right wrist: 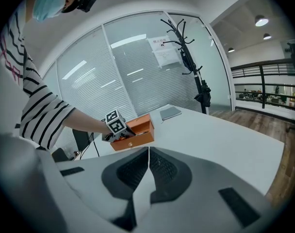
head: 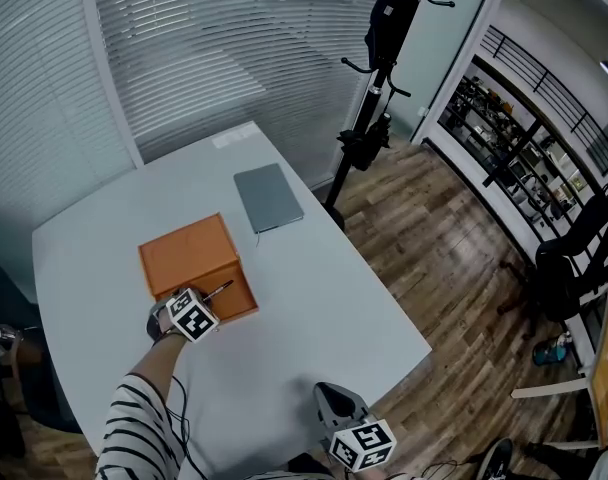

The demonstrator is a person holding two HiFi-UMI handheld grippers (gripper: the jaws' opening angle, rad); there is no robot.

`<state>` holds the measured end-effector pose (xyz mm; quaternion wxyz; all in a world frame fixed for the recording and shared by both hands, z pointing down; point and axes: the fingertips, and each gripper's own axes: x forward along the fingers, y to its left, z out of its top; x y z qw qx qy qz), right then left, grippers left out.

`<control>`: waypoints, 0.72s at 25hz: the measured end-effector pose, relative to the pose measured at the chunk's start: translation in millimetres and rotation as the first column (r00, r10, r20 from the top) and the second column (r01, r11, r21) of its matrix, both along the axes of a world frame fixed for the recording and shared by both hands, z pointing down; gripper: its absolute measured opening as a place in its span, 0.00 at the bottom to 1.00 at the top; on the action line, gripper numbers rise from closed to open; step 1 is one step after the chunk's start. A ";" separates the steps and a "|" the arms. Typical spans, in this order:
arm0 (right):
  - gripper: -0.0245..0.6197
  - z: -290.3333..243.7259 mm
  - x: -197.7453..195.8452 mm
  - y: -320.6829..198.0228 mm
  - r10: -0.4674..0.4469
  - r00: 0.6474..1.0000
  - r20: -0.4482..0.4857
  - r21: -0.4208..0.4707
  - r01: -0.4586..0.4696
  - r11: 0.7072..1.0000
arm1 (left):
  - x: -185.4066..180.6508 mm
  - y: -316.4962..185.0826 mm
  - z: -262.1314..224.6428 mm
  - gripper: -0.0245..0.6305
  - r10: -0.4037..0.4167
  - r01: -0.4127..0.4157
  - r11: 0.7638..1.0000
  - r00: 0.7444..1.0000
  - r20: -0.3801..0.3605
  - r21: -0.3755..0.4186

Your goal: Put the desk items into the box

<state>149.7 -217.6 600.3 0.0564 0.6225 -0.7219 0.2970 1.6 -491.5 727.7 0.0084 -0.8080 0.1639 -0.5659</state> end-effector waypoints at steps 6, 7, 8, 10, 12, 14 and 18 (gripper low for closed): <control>0.08 -0.9 6.2 -1.4 0.014 1.000 0.001 0.006 -0.014 1.000 | 0.3 1.0 2.3 0.13 -0.018 0.018 1.000 1.000 -0.007 -0.009; 0.08 -1.8 7.3 -1.8 0.017 1.000 -0.001 0.008 -0.017 1.000 | 0.5 1.0 2.3 0.13 -0.020 0.020 1.000 1.000 -0.008 -0.009; 0.08 -2.7 8.0 -2.3 0.019 1.000 -0.002 0.010 -0.019 1.000 | 0.4 0.9 2.4 0.13 -0.021 0.021 1.000 1.000 -0.007 -0.009; 0.08 -4.6 8.9 -2.8 0.022 1.000 -0.005 0.012 -0.022 1.000 | -0.2 0.6 2.6 0.13 -0.023 0.023 1.000 1.000 -0.006 -0.012; 0.08 -5.3 9.4 -2.3 0.025 1.000 -0.007 0.013 -0.025 1.000 | -0.6 0.2 2.7 0.13 -0.024 0.024 1.000 1.000 -0.008 -0.016; 0.08 -6.0 9.7 -1.2 0.030 1.000 -0.006 0.011 -0.029 1.000 | -1.1 -0.2 2.2 0.13 -0.025 0.025 1.000 1.000 -0.008 -0.019; 0.08 -8.8 11.8 1.6 0.041 0.999 -0.005 0.011 -0.041 0.999 | -1.0 -0.4 0.6 0.13 -0.020 0.020 1.000 1.000 0.005 -0.016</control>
